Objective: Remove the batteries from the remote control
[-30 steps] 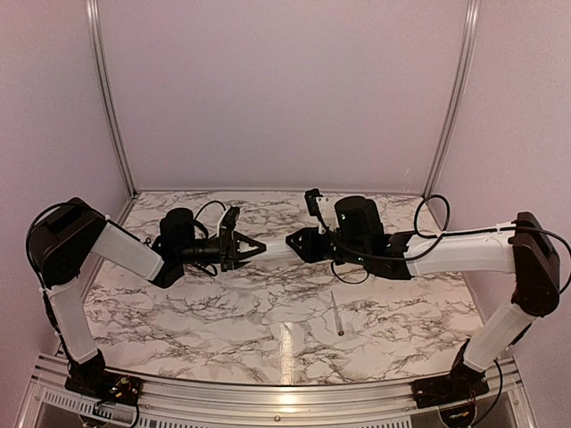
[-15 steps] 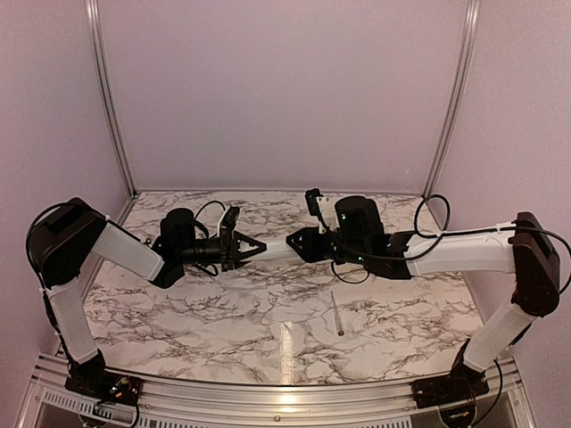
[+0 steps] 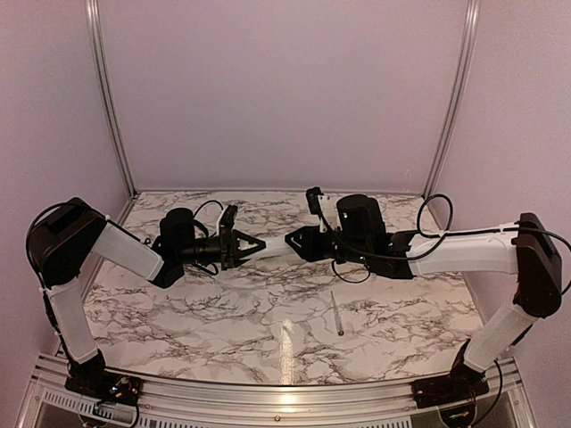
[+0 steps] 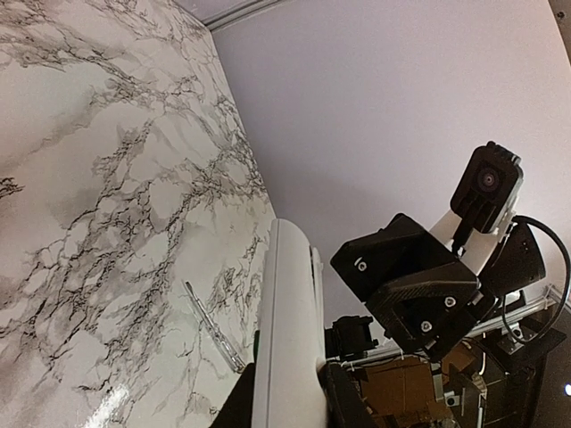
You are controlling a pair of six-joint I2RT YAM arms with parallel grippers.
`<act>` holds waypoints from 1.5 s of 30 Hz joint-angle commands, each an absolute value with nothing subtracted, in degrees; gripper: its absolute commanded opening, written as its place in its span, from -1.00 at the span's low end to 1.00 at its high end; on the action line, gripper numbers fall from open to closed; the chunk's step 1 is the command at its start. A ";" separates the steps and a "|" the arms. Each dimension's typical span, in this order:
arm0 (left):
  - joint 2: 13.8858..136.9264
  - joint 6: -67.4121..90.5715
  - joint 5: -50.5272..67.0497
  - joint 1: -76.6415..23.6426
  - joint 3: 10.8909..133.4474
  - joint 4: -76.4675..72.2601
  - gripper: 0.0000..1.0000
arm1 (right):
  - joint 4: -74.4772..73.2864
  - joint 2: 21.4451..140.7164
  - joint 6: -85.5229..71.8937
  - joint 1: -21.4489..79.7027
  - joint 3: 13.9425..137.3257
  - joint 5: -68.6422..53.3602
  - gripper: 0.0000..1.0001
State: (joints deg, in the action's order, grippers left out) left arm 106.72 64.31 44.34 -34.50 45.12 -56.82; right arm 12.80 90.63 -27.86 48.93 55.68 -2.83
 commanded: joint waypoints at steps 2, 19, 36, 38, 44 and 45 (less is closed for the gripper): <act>106.87 64.59 43.46 -34.28 45.28 -59.74 -1.00 | 12.59 90.20 -28.12 48.68 56.06 -3.54 -0.46; 106.43 64.38 44.09 -34.27 45.07 -60.29 -1.00 | 11.53 92.86 -27.95 48.69 58.25 -1.67 -0.23; 106.91 63.61 43.72 -34.28 45.83 -59.46 -1.00 | 12.15 94.29 -27.45 48.71 59.79 -5.09 -0.38; 106.91 63.55 43.70 -34.28 45.79 -59.40 -1.00 | 12.42 94.18 -27.48 48.70 59.65 -4.90 -0.44; 107.00 63.47 43.65 -34.28 45.60 -59.48 -1.00 | 13.26 93.76 -27.53 48.69 59.50 -4.66 -0.57; 106.97 63.44 43.60 -34.28 45.57 -59.46 -1.00 | 13.36 93.70 -27.49 48.69 59.50 -4.74 -0.59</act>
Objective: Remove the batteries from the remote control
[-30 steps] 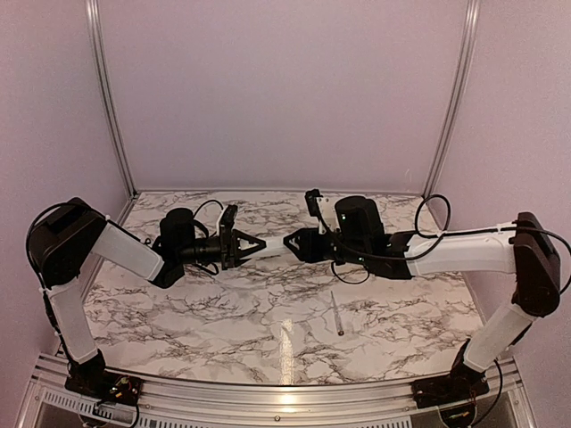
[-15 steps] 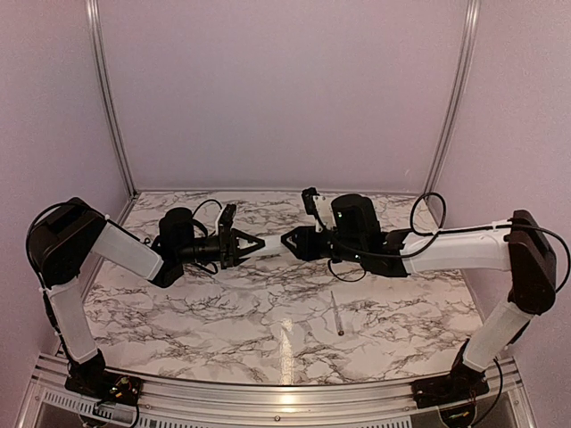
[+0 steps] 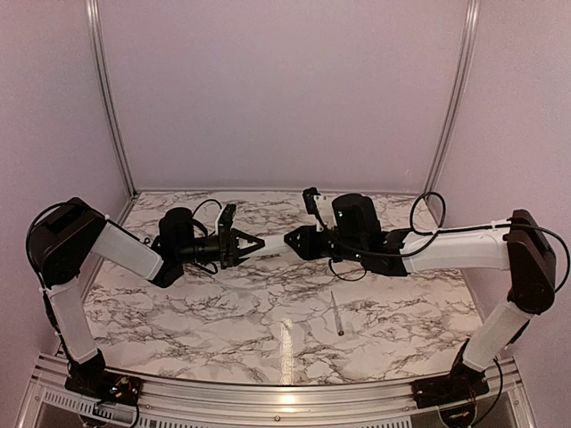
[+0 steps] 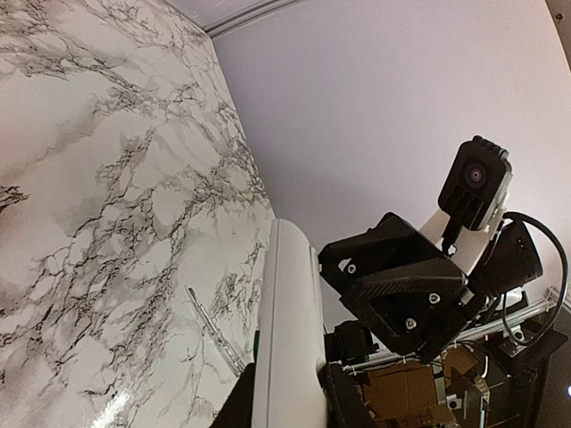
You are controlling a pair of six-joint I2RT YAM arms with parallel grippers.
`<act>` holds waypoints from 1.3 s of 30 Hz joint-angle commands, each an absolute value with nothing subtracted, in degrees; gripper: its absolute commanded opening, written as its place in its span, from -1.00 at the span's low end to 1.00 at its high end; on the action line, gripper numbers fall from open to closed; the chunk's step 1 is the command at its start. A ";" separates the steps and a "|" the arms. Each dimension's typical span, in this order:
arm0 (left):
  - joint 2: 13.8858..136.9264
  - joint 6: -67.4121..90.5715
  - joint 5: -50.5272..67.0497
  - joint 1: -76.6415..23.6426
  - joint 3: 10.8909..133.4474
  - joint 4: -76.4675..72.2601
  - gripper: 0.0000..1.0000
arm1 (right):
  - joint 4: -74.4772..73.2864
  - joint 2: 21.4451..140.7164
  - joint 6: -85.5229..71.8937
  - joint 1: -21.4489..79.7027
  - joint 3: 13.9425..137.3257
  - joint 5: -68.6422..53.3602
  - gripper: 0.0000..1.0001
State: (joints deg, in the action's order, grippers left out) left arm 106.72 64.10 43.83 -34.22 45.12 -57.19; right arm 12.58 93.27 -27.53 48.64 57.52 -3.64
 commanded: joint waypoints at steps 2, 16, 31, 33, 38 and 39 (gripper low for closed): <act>106.96 63.36 43.53 -34.28 45.44 -59.44 -1.00 | 13.44 93.46 -27.50 48.71 59.50 -4.75 -0.62; 107.23 62.86 43.08 -34.28 45.56 -59.28 -1.00 | 13.93 93.06 -27.14 48.71 59.50 -5.36 -1.00; 106.89 60.09 40.08 -34.28 45.95 -55.59 -1.00 | 13.97 92.72 -26.58 48.78 59.28 -5.25 -1.00; 106.79 59.00 39.07 -34.28 46.16 -54.11 -1.00 | 13.98 92.80 -26.48 48.78 59.24 -5.35 -1.00; 106.83 58.16 37.96 -34.28 46.58 -53.21 -1.00 | 14.02 93.30 -26.32 48.79 59.24 -5.78 -1.00; 106.75 57.92 37.66 -34.28 46.64 -52.95 -1.00 | 14.02 93.41 -26.22 48.74 59.30 -5.86 -1.00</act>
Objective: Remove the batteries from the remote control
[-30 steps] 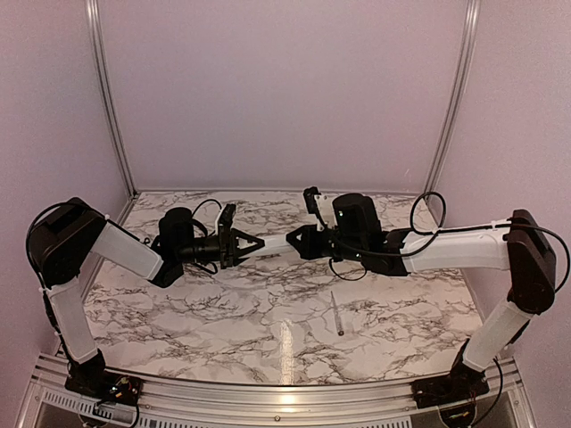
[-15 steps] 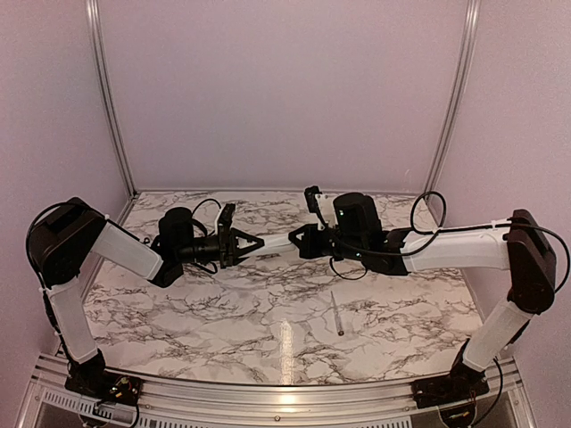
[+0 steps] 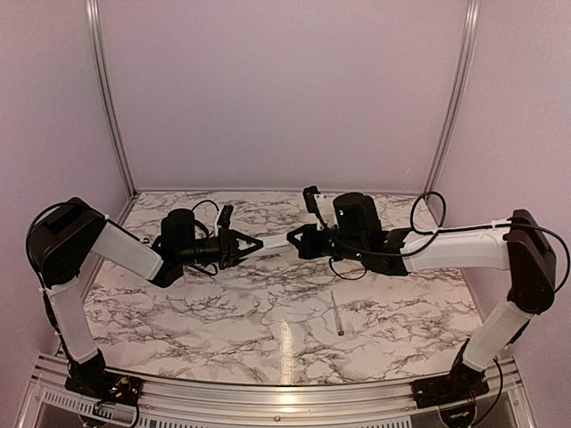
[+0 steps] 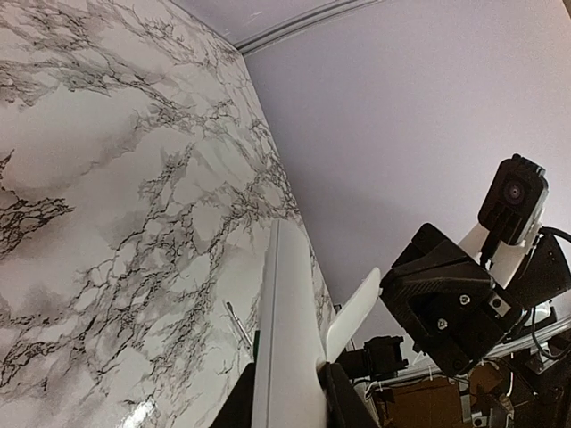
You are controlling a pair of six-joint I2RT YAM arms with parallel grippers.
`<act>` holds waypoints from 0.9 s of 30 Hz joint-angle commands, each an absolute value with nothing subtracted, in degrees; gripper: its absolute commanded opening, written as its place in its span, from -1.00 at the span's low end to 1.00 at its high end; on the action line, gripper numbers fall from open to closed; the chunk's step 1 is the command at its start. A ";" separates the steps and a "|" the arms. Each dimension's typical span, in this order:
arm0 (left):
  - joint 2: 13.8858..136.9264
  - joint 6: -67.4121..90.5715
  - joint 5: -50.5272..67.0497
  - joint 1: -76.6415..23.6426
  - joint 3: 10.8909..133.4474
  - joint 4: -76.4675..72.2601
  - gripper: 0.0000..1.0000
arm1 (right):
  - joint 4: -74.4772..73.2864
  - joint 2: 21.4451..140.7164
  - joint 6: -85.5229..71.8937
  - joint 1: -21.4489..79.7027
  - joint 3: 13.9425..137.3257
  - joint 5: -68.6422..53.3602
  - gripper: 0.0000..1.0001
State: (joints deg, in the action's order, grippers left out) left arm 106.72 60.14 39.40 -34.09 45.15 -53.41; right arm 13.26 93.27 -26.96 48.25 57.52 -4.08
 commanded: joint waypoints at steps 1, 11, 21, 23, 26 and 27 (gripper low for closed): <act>106.65 57.55 37.33 -34.28 46.67 -52.43 -1.00 | 13.98 93.62 -26.19 48.77 59.37 -5.95 -1.00; 106.17 55.64 35.89 -34.28 47.02 -50.70 -1.00 | 13.96 94.54 -25.80 48.78 59.44 -6.49 -1.00; 106.70 55.63 35.85 -34.28 47.37 -50.80 -1.00 | 14.00 95.06 -25.67 48.78 58.72 -6.37 -1.00; 106.70 55.59 35.84 -34.28 47.37 -50.80 -1.00 | 14.00 95.01 -25.51 48.78 58.63 -6.26 -1.00; 106.70 55.49 35.91 -34.28 47.29 -50.73 -1.00 | 13.98 94.99 -24.80 48.78 58.49 -5.99 -1.00; 106.66 55.42 35.95 -34.28 47.24 -50.78 -1.00 | 13.98 94.87 -24.60 48.78 58.40 -5.96 -1.00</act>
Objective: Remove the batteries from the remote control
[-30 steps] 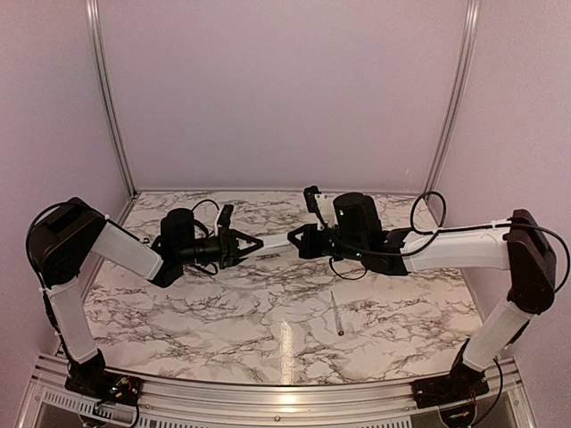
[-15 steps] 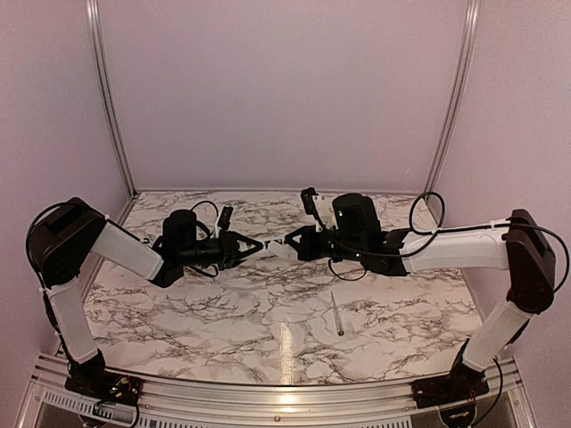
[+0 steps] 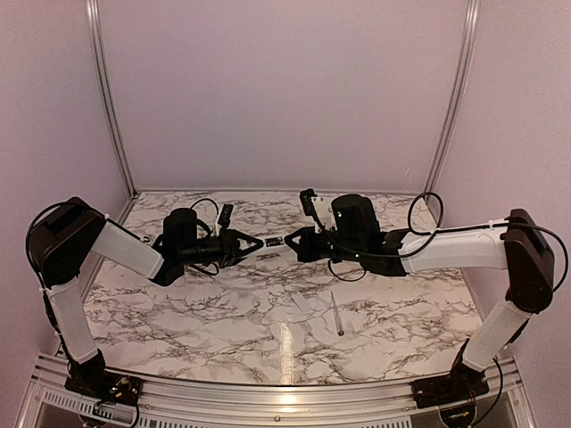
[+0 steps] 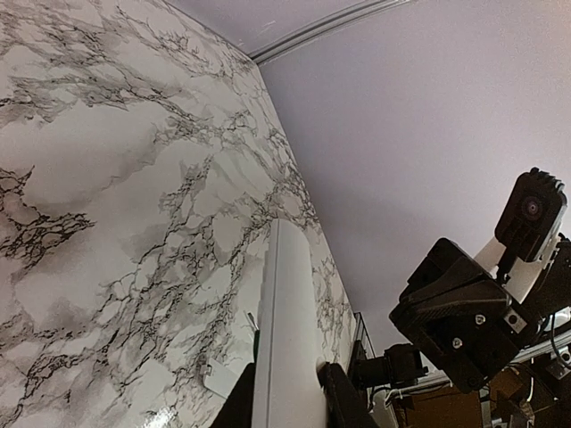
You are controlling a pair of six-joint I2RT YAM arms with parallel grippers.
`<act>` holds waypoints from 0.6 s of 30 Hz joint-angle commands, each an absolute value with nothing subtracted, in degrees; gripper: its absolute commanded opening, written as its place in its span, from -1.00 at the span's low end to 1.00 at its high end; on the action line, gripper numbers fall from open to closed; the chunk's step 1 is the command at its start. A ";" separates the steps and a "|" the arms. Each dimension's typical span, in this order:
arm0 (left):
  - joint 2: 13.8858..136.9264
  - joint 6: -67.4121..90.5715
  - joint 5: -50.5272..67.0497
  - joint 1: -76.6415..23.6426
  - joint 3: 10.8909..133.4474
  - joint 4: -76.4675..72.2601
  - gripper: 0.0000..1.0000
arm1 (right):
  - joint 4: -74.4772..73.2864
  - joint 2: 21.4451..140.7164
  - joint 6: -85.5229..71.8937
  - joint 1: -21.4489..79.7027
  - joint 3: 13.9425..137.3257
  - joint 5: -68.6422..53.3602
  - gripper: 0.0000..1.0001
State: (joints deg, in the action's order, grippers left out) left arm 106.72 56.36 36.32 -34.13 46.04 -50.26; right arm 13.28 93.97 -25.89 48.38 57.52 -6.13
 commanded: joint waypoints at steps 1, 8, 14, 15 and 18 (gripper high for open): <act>106.62 55.38 36.04 -34.28 47.16 -50.80 -1.00 | 13.99 94.79 -24.38 48.78 58.30 -5.96 -1.00; 105.39 55.46 37.29 -34.28 45.40 -50.85 -1.00 | 10.95 93.48 -22.35 48.78 58.11 -5.70 -0.54; 102.41 53.70 37.04 -34.28 42.51 -47.44 -1.00 | 7.87 91.35 -19.40 48.77 56.73 -5.87 -0.07; 101.94 53.22 36.82 -34.28 42.02 -46.57 -1.00 | 7.44 91.10 -18.85 48.77 56.51 -6.02 -0.02; 100.49 52.36 36.28 -34.28 40.22 -45.22 -1.00 | 6.77 90.33 -17.84 48.78 55.67 -6.69 0.13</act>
